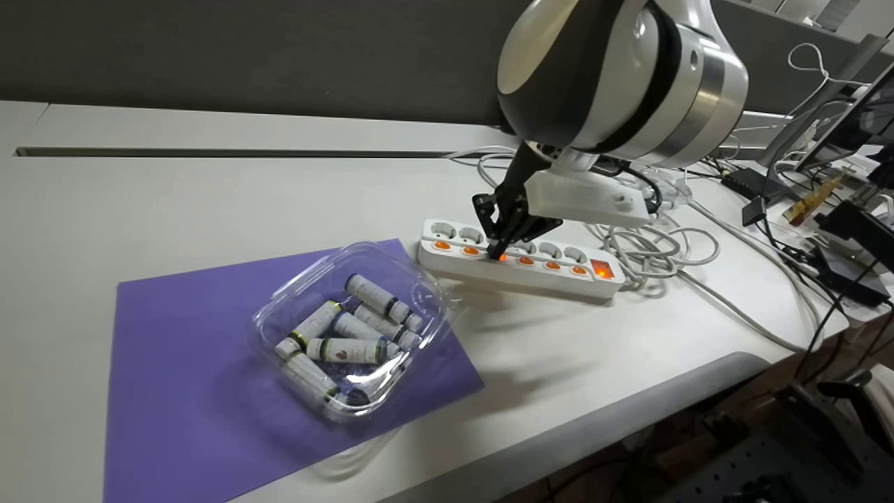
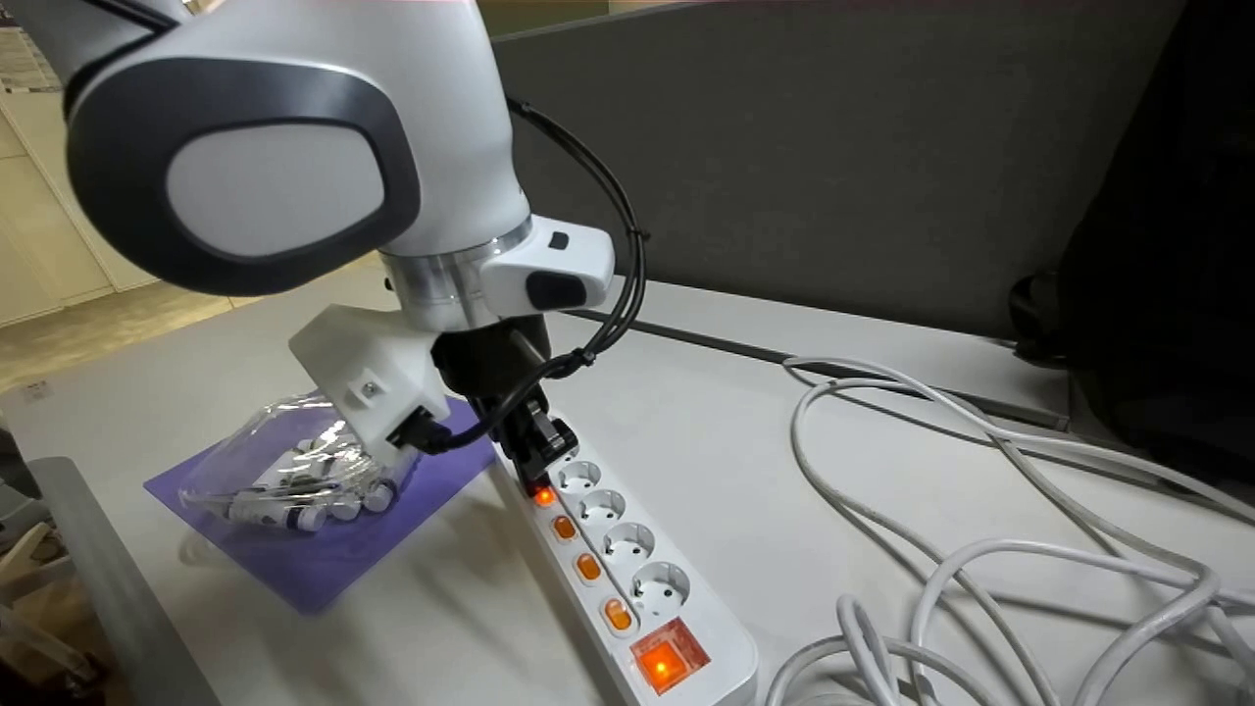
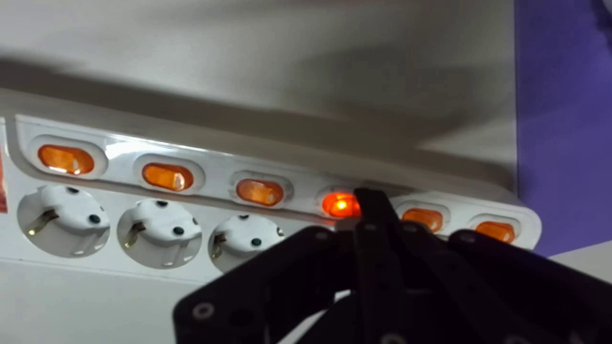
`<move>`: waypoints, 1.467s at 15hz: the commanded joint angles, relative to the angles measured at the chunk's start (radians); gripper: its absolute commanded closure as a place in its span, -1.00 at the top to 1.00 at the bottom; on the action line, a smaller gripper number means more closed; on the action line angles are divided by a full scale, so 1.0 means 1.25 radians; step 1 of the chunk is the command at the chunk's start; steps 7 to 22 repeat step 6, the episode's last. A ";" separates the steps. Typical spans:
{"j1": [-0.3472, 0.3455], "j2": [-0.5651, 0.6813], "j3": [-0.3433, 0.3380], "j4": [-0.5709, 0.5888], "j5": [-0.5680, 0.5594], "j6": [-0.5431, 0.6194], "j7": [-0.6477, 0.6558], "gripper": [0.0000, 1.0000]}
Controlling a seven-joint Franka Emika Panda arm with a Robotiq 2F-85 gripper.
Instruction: Turn on the third switch on the extension cord
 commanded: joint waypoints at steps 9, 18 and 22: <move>0.088 0.054 -0.085 0.055 -0.058 -0.095 0.111 -1.00; 0.088 0.054 -0.085 0.055 -0.058 -0.095 0.111 -1.00; 0.088 0.054 -0.085 0.055 -0.058 -0.095 0.111 -1.00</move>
